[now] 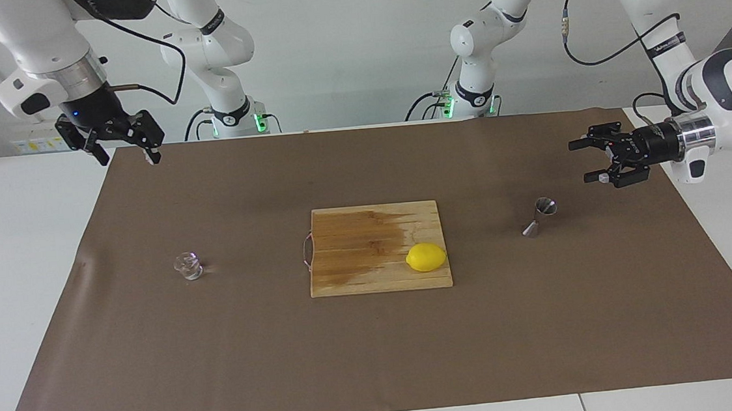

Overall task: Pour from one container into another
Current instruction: 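Move the open left gripper toward the small metal cup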

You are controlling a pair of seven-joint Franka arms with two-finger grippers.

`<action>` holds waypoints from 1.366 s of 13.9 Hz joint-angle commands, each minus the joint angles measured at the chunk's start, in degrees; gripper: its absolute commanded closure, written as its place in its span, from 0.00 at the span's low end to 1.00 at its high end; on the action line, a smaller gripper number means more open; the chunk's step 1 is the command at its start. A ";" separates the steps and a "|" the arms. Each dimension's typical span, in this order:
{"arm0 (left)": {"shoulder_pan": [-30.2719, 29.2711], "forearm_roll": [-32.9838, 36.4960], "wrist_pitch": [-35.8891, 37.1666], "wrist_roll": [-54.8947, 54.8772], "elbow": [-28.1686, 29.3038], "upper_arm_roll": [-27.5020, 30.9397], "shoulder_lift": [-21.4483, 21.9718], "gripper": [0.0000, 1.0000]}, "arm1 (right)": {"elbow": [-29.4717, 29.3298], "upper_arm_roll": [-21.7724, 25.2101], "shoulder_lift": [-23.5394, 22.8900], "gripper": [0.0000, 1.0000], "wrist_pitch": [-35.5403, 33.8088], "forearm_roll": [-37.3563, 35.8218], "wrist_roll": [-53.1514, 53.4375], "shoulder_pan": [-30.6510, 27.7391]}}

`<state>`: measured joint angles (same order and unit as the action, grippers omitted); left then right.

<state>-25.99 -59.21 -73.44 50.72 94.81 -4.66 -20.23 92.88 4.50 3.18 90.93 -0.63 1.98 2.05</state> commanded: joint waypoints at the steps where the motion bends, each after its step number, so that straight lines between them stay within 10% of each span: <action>1: -0.99 -2.22 -0.99 0.44 1.95 -0.44 -1.39 0.00 | 1.34 -0.02 1.30 0.00 0.04 0.89 -0.05 -0.11; 19: -3.28 -7.32 -5.31 -6.41 8.11 -0.61 -10.00 0.00 | 1.34 -0.02 1.30 0.00 0.04 0.81 -0.05 -0.11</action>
<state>-28.13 -65.39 -78.20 45.95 102.46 -4.72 -28.87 92.88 4.50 3.18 90.93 -0.63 1.98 2.05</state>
